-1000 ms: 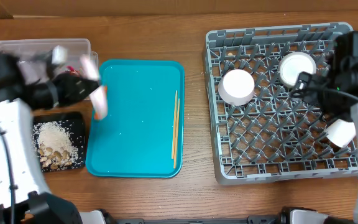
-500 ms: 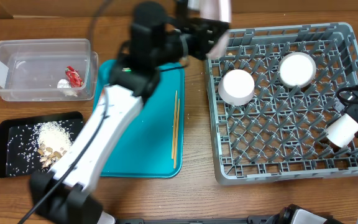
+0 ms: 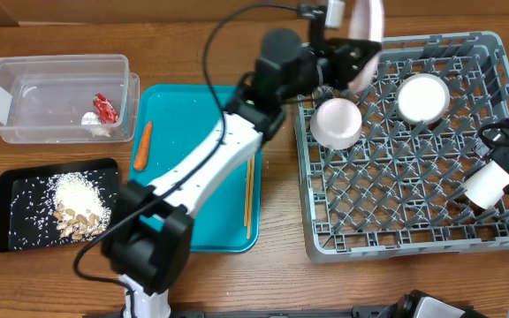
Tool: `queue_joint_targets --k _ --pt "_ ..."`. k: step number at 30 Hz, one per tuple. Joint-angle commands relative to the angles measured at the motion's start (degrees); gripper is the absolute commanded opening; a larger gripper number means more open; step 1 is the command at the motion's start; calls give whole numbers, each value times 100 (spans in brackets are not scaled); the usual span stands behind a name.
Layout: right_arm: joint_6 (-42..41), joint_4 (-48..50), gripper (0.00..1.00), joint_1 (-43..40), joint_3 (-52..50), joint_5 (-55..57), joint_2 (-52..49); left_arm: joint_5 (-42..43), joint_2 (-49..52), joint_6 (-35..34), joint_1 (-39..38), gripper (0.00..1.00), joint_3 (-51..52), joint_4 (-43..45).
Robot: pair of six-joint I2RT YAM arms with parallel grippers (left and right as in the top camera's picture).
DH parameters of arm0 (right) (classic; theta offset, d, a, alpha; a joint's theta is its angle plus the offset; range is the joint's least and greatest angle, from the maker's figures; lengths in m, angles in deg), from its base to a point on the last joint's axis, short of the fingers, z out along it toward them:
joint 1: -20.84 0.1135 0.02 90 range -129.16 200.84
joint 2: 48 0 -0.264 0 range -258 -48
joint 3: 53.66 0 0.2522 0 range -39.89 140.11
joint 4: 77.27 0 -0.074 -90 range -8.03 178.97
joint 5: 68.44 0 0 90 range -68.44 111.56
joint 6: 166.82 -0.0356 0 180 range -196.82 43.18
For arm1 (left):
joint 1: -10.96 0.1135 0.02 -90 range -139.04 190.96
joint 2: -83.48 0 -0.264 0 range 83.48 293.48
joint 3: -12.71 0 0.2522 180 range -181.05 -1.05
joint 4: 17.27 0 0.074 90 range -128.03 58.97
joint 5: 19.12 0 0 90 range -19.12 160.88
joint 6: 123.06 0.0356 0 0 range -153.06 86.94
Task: Sort waste into correct bins and load items into the dishwasher
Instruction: 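Carry the empty plate to the rack and set it in, then move the left gripper back toward the carrot on the teal tray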
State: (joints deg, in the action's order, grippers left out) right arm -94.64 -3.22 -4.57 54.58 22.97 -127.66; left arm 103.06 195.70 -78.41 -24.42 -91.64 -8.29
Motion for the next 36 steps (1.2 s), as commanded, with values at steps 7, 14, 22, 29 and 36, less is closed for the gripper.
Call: queue_joint_targets --k 7,14,22,29,36 --pt "20 0 100 -7 46 -114 111 -544 1423 -1574 -566 4 -79 2175" --pt "22 35 100 -7 46 -109 111 -490 1786 -2037 -555 4 -72 1856" --pt "22 35 100 -7 46 -111 111 756 1740 -1606 258 100 -76 1945" --pt "22 33 100 -7 46 -111 111 1196 1493 -649 734 100 -76 1519" --pt "592 623 98 -7 37 -1001 52 173 153 1609 1508 100 -76 -1849"
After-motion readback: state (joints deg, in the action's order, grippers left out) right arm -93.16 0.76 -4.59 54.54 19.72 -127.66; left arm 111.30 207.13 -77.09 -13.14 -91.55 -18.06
